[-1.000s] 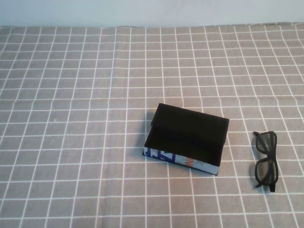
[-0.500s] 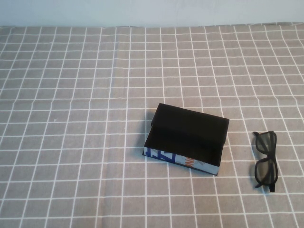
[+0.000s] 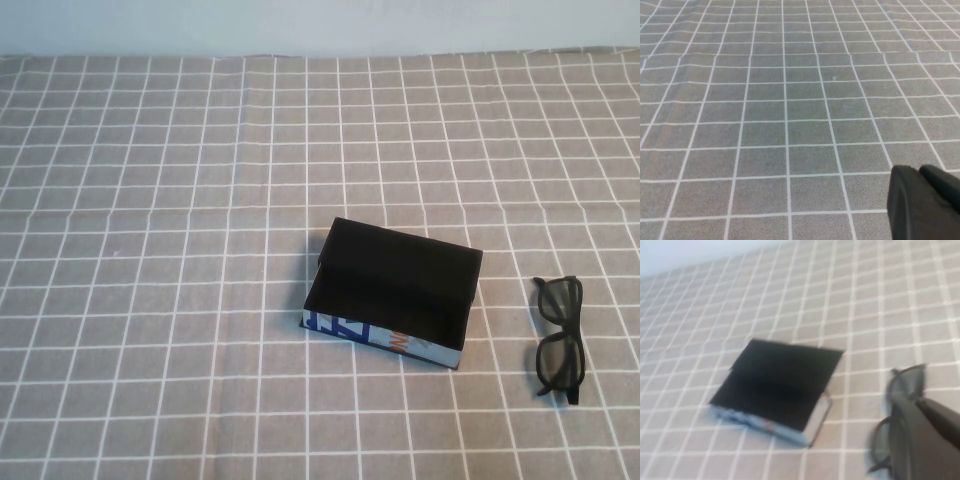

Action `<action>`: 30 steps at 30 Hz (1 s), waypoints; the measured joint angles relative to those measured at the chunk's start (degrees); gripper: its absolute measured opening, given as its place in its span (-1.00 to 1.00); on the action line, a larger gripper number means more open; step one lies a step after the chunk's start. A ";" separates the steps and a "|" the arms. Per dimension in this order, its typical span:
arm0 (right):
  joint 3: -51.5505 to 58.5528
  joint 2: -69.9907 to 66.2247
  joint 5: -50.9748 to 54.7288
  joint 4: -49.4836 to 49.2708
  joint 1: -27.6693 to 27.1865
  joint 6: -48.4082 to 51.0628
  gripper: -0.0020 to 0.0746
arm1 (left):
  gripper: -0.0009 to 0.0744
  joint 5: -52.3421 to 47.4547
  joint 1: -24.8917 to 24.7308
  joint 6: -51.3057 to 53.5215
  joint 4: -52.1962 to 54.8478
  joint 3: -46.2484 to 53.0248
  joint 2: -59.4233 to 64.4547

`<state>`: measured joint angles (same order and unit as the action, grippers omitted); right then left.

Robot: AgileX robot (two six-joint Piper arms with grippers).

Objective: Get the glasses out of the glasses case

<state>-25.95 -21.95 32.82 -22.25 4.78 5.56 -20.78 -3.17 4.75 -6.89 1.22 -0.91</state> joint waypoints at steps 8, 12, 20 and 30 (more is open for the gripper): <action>12.37 12.88 -12.33 7.07 -2.38 0.00 -0.99 | -0.99 0.00 0.00 0.00 0.00 0.00 0.00; 18.93 20.42 -15.86 10.93 -4.52 0.00 -0.99 | -0.99 0.00 0.00 0.00 0.00 0.00 0.00; 26.66 22.44 -13.46 14.37 -5.05 -0.28 -0.99 | -0.99 0.00 0.00 0.00 0.00 0.00 0.00; 27.45 22.44 -12.38 13.65 -5.05 -0.37 -0.99 | -0.99 0.00 0.00 0.00 0.00 0.00 0.00</action>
<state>1.49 0.49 20.44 -8.60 -0.27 5.19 -20.78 -3.17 4.75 -6.89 1.22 -0.91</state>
